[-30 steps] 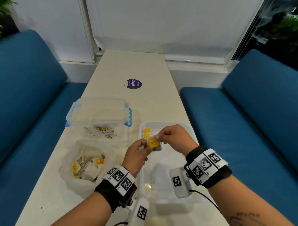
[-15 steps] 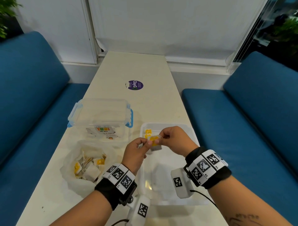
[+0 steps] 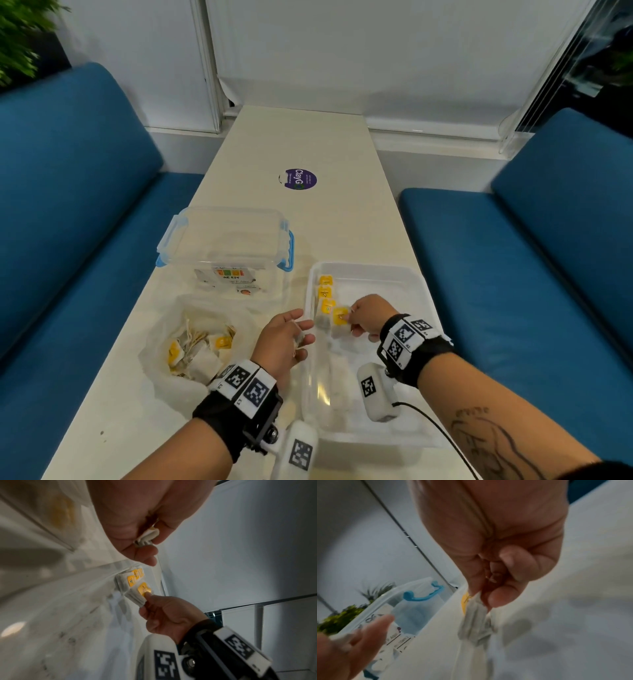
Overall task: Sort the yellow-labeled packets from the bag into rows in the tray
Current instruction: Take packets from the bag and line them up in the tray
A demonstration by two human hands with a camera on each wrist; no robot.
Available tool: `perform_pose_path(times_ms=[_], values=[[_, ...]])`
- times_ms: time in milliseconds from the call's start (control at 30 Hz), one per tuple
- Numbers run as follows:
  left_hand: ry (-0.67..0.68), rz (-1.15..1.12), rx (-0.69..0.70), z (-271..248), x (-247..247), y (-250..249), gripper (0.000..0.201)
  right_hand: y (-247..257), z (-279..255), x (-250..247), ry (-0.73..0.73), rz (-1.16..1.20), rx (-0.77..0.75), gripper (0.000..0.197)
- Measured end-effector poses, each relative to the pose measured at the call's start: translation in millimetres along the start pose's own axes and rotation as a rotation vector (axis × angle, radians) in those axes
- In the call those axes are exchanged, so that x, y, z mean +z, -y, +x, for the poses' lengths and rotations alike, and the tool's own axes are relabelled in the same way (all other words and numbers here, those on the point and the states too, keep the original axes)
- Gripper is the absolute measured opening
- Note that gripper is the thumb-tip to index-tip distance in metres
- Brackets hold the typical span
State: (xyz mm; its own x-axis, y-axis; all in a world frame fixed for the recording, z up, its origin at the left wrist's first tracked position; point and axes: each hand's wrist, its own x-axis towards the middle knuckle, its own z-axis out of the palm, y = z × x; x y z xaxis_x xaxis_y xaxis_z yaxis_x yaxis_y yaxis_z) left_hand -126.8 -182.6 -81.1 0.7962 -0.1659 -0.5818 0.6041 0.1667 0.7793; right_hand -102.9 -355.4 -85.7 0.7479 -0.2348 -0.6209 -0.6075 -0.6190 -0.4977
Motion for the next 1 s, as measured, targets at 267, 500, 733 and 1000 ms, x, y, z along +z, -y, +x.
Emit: perform_pose_path(times_ms=[267, 500, 733, 1000], values=[[0.013, 0.006, 0.000, 1.4, -12.0, 2.2, 0.044, 1.0, 30.2, 22.6, 0.063, 0.289, 0.123, 0.030], [0.033, 0.031, 0.001, 3.2, -13.4, 4.2, 0.043, 9.2, 39.2, 29.4, -0.002, 0.011, 0.077, 0.035], [0.069, 0.015, -0.013, 5.5, -12.7, 6.4, 0.043, 5.9, 46.6, 32.9, -0.145, 0.077, 0.004, 0.031], [0.124, -0.103, -0.043, 8.1, -8.3, 3.7, 0.041, -1.0, 38.4, 25.3, -0.280, 0.198, -0.069, 0.044]])
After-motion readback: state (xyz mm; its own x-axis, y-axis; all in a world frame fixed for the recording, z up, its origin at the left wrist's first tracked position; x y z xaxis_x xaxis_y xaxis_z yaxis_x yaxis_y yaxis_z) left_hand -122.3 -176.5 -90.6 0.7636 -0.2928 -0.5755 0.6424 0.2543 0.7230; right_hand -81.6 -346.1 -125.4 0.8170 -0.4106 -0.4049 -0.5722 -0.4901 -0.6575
